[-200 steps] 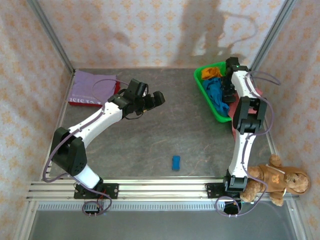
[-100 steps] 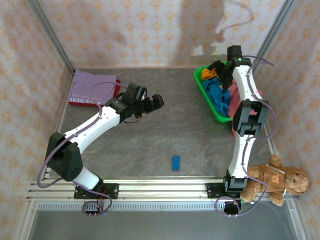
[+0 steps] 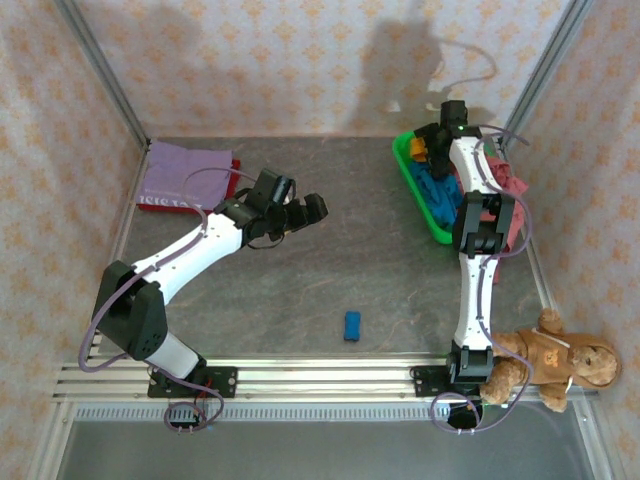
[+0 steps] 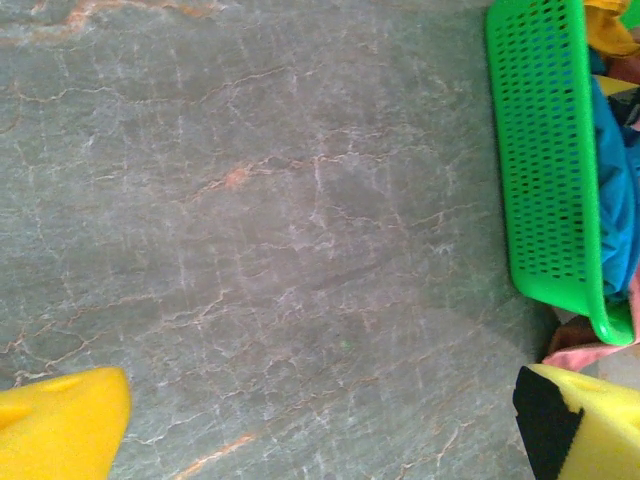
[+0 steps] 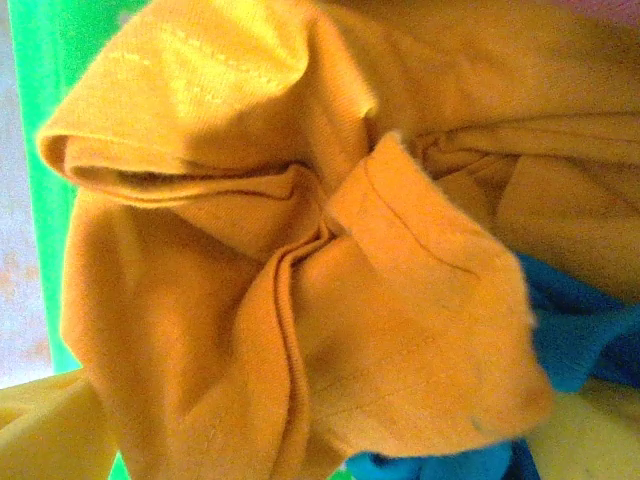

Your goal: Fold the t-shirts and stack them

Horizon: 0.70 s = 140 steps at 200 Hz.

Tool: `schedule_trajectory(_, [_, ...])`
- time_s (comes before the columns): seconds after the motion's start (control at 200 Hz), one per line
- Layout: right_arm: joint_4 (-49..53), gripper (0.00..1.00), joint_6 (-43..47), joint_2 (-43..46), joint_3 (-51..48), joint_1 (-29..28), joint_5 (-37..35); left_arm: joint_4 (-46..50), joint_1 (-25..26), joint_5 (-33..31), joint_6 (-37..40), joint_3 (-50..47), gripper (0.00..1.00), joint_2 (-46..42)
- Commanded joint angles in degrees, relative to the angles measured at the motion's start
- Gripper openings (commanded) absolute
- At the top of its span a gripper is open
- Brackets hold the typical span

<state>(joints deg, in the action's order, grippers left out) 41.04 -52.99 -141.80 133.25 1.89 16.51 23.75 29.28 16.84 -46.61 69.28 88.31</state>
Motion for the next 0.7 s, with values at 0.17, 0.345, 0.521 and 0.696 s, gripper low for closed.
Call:
schedule_trajectory(0.17, [2.9,0.99,1.9,1.2,3.1,5.7,-7.6,-0.7,1.5,-1.7,-0.8,0.3,0.99,-0.1])
schedule_trajectory(0.345, [7.6,0.99,14.0,9.7,1.1,3.2,-12.6,0.2,2.4,-1.2,-0.6,3.0,0.99,0.6])
schedule_trajectory(0.521, [15.2,0.99,26.6,21.8,-6.7,-0.1,-22.6,0.3,4.5,-2.2,-0.8,3.9,0.99,-1.2])
schedule_trajectory(0.696, [24.9,1.0,28.6,29.0,-18.1,0.0,-36.5,-0.4,7.6,-1.6,-1.7,3.3,0.99,-1.9])
